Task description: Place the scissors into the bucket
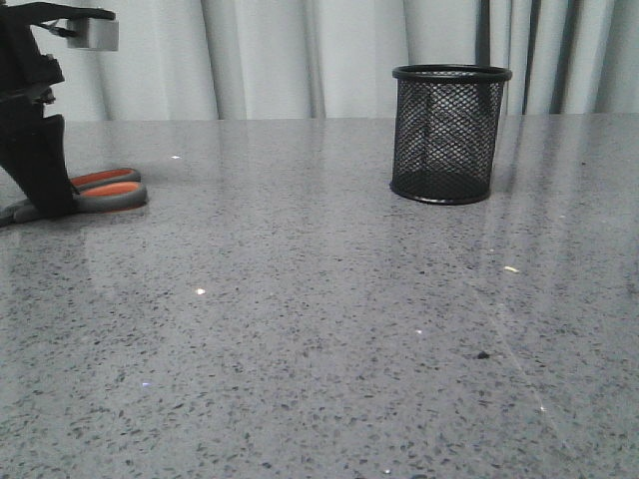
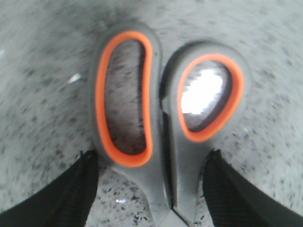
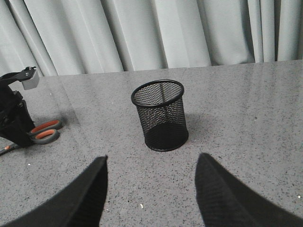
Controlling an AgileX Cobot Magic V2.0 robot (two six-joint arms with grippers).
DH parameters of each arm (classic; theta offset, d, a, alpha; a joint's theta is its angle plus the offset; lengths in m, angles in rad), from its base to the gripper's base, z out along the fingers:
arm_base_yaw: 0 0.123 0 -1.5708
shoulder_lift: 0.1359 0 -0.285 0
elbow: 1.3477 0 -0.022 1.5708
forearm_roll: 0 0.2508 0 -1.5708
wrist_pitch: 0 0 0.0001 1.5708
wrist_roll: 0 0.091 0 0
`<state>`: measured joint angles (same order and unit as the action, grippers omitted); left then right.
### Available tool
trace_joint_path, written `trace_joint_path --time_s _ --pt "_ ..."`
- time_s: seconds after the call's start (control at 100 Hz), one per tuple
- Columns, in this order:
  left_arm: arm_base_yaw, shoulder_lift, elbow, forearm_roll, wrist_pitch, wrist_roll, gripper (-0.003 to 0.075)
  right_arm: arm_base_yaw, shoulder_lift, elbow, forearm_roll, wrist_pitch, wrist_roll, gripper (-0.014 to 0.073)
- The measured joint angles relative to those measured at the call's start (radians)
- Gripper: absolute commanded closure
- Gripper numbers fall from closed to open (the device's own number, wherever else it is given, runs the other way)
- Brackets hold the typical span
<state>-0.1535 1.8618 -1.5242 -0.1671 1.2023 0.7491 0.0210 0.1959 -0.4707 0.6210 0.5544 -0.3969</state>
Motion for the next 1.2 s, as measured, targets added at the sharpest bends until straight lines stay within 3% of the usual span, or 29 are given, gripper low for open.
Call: trace_joint_path --time_s 0.42,0.68,0.82,1.2 --pt "0.000 0.000 -0.003 0.026 -0.013 -0.307 0.0281 0.000 0.000 0.000 0.000 0.002 0.000 0.0221" --pt "0.000 0.000 -0.003 0.025 -0.013 -0.327 0.0283 0.000 0.000 0.000 0.000 0.002 0.000 0.0221" --pt "0.000 0.000 -0.003 0.027 -0.013 -0.323 0.0332 0.000 0.000 0.000 0.000 0.002 -0.001 0.0221" --pt "0.000 0.000 -0.003 0.028 -0.013 -0.342 0.0357 0.000 0.000 0.000 0.000 0.002 -0.001 0.0221"
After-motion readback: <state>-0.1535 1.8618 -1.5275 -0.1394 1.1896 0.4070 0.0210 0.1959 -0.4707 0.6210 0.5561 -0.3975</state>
